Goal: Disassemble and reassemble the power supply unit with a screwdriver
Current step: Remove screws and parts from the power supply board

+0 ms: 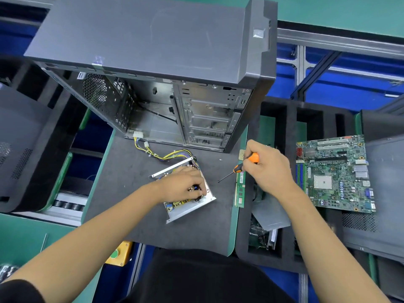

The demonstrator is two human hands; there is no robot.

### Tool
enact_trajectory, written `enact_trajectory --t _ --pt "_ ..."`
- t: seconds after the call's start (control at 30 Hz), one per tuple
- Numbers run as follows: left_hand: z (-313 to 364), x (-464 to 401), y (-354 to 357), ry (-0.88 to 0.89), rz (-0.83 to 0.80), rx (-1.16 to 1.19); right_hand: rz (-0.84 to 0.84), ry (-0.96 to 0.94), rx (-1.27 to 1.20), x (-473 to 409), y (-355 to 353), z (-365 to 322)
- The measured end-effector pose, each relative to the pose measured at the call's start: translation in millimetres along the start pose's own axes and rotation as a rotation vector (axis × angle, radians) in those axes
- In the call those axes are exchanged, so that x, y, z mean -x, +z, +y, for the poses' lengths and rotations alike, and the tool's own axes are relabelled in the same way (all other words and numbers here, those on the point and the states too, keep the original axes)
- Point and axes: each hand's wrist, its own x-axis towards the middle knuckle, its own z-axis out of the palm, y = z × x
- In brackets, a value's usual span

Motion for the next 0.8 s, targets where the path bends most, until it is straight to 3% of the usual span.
enact_trajectory --t 0.2,0.33,0.8 --pt "-2.5 1.7 20.6 -0.018 0.295 0.007 -0.111 -0.049 0.085 -5.3 37.4 -1.2" --pt "1.9 -6.5 21.2 -0.125 0.303 0.074 -0.140 -0.079 0.122 -7.4 51.2 -1.3" --pt "-4.8 -14.6 26.5 -0.085 0.341 0.070 -0.174 -0.134 0.200 -10.6 64.9 -2.5"
